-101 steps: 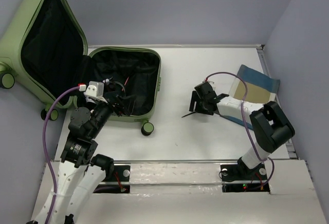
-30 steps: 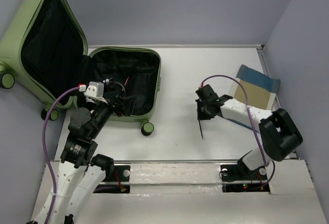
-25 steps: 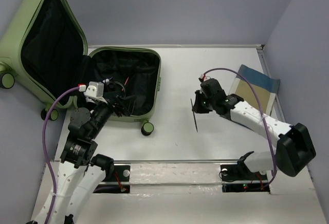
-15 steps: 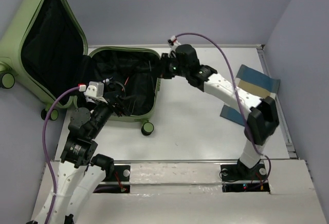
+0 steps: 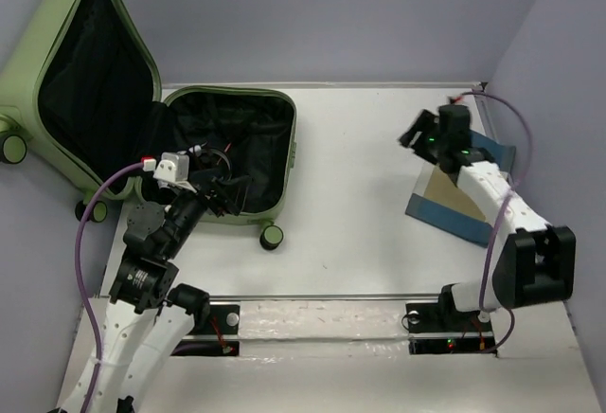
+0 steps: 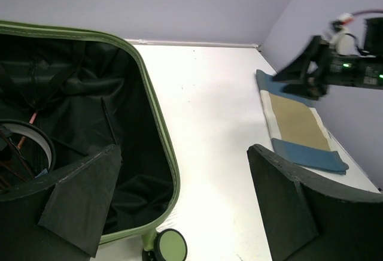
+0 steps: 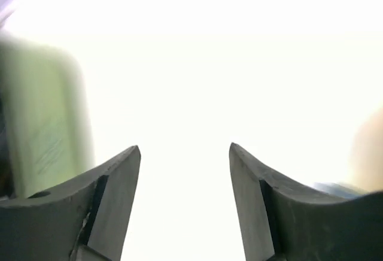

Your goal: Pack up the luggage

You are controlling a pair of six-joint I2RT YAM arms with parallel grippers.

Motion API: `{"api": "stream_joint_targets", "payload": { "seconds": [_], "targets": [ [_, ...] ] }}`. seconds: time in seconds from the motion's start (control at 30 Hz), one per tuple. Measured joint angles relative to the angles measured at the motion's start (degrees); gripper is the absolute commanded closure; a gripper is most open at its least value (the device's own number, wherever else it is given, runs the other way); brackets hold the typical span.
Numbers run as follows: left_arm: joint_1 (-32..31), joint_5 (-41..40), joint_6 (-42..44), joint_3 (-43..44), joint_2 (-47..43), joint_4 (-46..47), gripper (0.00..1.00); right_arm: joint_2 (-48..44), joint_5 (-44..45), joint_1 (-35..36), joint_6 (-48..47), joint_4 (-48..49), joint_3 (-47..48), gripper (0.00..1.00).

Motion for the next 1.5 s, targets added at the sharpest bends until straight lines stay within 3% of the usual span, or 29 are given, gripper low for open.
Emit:
{"api": "stream_joint_targets", "payload": {
  "seconds": [0.1,0.17,0.3,0.37,0.53,0.77,1.03,1.13,1.17,1.27,1.4,1.5],
  "targets": [
    [-0.2,-0.8,0.0,0.0,-0.6,0.0,0.01,-7.3,11.4,-14.1,-2.7,-2.5,-5.5,0.36],
    [-0.3,-0.8,0.0,0.0,-0.7,0.0,0.01,-7.6,17.0,-19.0,-4.8,-4.2,-6.9,0.42],
    [-0.9,-0.3,0.0,0.0,-0.7,0.0,0.02,-0.9,21.8,-21.3,-7.6,-6.4,-6.9,0.59],
    [-1.2,-0.3,0.0,0.0,-0.7,0.0,0.05,4.1,21.6,-21.4,-8.4,-7.1,-6.5,0.75],
    [-1.6,0.0,0.0,0.0,-0.6,0.1,0.05,12.9,19.1,-21.4,-10.0,-8.9,-6.8,0.93],
    [-2.6,1.3,-0.8,0.0,0.5,0.9,0.05,13.7,10.6,-19.9,-11.3,-8.9,-6.3,0.93],
    [-3.1,10.0,-5.9,2.2,10.1,2.2,0.16,18.0,-9.1,-5.2,-3.4,0.7,-5.8,0.93],
    [-4.4,12.2,-7.9,2.3,12.5,2.5,0.21,18.5,-12.7,-0.9,1.4,4.2,-7.4,0.81],
    [-5.7,12.3,-8.7,2.3,13.0,2.8,0.23,17.9,-13.6,-0.3,3.1,5.1,-8.5,0.64],
    [-11.1,11.1,-10.2,2.5,14.4,3.5,0.26,13.6,-13.0,-0.5,5.1,5.0,-10.8,0.39],
    [-22.1,5.5,-11.8,3.3,19.2,4.4,0.26,1.7,-9.9,-1.3,4.7,3.4,-11.9,0.33],
    [-33.2,-3.6,-13.0,4.8,26.1,5.2,0.26,-8.3,-5.3,-1.3,2.9,2.1,-11.9,0.34]
  ]
}}
